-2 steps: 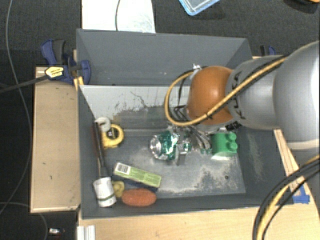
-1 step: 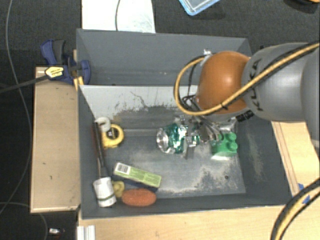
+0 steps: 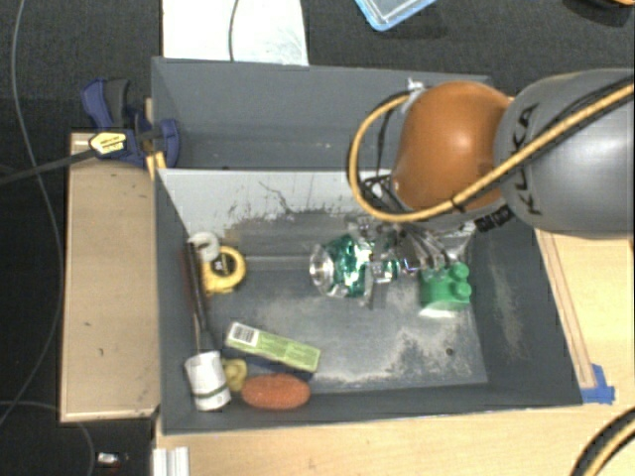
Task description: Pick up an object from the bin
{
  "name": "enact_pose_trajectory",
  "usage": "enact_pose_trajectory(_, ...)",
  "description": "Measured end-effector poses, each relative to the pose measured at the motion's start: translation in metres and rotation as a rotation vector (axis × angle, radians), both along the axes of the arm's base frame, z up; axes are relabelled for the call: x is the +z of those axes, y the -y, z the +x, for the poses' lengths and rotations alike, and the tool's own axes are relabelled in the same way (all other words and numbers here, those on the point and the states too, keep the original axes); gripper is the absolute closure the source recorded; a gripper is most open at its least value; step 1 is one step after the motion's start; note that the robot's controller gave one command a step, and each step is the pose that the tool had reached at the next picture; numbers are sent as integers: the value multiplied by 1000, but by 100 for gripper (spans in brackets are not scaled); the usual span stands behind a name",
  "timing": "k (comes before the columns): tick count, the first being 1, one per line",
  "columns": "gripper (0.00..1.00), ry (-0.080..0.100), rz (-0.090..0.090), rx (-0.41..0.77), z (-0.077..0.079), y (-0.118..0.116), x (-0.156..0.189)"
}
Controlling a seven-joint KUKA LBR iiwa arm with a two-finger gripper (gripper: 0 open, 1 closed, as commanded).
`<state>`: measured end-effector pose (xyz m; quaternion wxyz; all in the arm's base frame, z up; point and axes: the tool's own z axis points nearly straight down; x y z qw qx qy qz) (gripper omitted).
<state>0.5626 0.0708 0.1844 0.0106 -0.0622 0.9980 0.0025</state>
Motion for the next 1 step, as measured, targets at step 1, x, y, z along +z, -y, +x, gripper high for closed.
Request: enact_pose_trajectory(1,100,-1,-1,-38,-8,20,49)
